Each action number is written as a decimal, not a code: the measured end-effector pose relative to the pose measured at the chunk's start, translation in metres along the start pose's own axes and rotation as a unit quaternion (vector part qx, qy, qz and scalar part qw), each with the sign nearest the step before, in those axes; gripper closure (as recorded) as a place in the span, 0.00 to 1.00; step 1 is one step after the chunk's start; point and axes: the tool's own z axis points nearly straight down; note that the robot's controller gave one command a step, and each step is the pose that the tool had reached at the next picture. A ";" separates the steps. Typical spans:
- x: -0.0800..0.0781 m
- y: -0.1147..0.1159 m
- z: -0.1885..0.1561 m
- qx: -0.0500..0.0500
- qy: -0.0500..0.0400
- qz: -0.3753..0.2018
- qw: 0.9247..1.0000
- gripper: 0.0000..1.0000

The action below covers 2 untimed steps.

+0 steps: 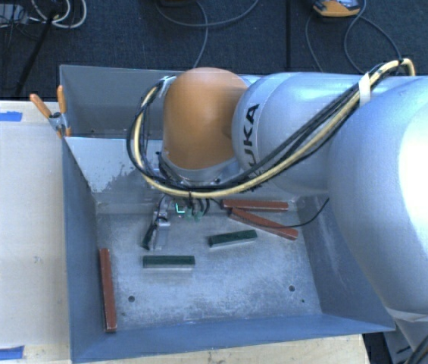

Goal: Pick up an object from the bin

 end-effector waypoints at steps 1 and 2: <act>0.051 -0.063 0.086 0.001 0.001 -0.075 0.997 0.00; 0.048 -0.061 0.082 0.000 -0.003 -0.074 0.997 1.00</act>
Offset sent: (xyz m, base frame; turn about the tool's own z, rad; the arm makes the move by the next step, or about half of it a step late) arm -0.0488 -0.0606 -0.0813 -0.1517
